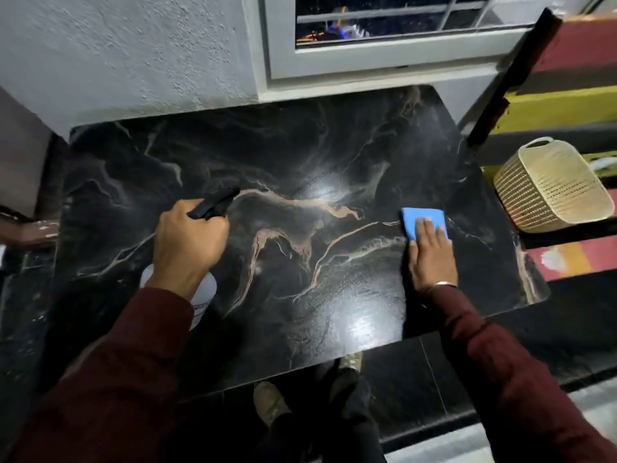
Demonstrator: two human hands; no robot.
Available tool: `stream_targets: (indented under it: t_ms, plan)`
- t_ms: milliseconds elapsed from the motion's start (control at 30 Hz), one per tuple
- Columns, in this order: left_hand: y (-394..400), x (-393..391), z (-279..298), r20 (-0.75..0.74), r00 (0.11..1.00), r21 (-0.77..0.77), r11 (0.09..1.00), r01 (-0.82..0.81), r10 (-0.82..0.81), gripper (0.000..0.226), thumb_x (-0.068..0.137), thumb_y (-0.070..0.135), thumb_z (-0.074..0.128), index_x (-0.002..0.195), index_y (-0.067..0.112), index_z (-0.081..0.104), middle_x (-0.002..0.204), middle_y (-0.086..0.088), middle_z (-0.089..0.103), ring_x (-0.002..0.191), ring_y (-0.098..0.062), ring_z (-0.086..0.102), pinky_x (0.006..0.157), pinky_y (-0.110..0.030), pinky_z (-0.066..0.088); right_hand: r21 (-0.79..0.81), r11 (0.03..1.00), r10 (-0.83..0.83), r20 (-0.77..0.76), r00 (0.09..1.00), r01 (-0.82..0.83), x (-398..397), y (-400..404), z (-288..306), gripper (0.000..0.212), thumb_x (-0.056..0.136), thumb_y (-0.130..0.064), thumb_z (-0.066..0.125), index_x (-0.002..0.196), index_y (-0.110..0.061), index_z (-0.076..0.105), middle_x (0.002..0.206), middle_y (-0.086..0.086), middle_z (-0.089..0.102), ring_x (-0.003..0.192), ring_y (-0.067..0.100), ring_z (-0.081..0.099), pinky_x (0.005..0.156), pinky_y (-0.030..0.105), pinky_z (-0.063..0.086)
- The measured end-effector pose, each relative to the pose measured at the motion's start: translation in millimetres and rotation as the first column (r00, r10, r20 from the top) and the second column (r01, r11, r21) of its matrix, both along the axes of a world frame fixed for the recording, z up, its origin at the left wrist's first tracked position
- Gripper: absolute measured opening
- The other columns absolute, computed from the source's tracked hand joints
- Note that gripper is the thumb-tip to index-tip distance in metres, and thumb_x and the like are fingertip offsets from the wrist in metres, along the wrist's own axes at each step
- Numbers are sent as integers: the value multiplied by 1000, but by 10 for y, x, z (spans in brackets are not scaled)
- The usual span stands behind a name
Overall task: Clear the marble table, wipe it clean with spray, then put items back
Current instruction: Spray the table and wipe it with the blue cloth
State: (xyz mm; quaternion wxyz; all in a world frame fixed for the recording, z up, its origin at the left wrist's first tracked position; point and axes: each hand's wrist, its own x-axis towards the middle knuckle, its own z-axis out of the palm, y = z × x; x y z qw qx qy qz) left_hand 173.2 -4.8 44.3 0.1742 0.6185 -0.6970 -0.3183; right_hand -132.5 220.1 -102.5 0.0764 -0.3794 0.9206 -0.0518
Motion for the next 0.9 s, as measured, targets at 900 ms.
stream_targets:
  t_ms: [900]
  plan:
    - [193, -10, 168, -20, 997, 20, 997, 74, -73, 19, 85, 17, 60, 75, 1, 66, 73, -18, 66, 70, -35, 61, 56, -37, 43, 0, 997, -81, 51, 995, 81, 1014, 370, -101, 62, 94, -33, 19, 141, 0, 39, 147, 20, 38, 134, 46, 34, 110, 53, 25]
